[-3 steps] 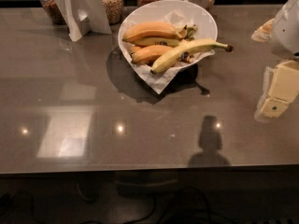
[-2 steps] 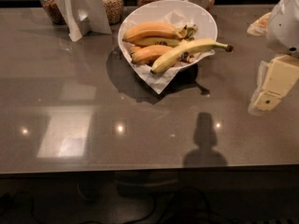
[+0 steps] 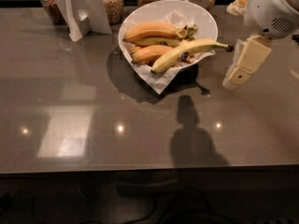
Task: Pick banana from white bowl
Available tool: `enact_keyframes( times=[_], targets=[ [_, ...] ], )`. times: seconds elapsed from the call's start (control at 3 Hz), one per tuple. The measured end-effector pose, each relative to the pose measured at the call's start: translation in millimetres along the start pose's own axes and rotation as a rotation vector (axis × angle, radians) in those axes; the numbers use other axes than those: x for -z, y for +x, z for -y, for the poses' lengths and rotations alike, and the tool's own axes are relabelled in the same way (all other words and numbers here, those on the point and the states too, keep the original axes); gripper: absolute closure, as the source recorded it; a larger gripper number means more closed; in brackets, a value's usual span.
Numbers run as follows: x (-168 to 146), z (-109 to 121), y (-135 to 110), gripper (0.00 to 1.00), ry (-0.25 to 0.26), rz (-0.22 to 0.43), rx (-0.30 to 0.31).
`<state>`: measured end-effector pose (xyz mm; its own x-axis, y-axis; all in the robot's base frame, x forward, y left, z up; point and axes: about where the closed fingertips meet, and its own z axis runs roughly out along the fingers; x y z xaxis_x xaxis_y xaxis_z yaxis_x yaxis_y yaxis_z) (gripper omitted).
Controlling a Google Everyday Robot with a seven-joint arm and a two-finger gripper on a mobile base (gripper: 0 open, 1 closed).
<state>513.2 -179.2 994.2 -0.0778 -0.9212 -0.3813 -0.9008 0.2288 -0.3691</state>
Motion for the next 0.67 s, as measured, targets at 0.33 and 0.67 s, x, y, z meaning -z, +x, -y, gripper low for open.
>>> enact_keyframes(
  times=[0.33,0.67],
  targets=[
    [-19,30,-12,0.05,0.013,0.074,0.01],
    [-37,52,-24,0.21,0.002,0.12,0.019]
  ],
)
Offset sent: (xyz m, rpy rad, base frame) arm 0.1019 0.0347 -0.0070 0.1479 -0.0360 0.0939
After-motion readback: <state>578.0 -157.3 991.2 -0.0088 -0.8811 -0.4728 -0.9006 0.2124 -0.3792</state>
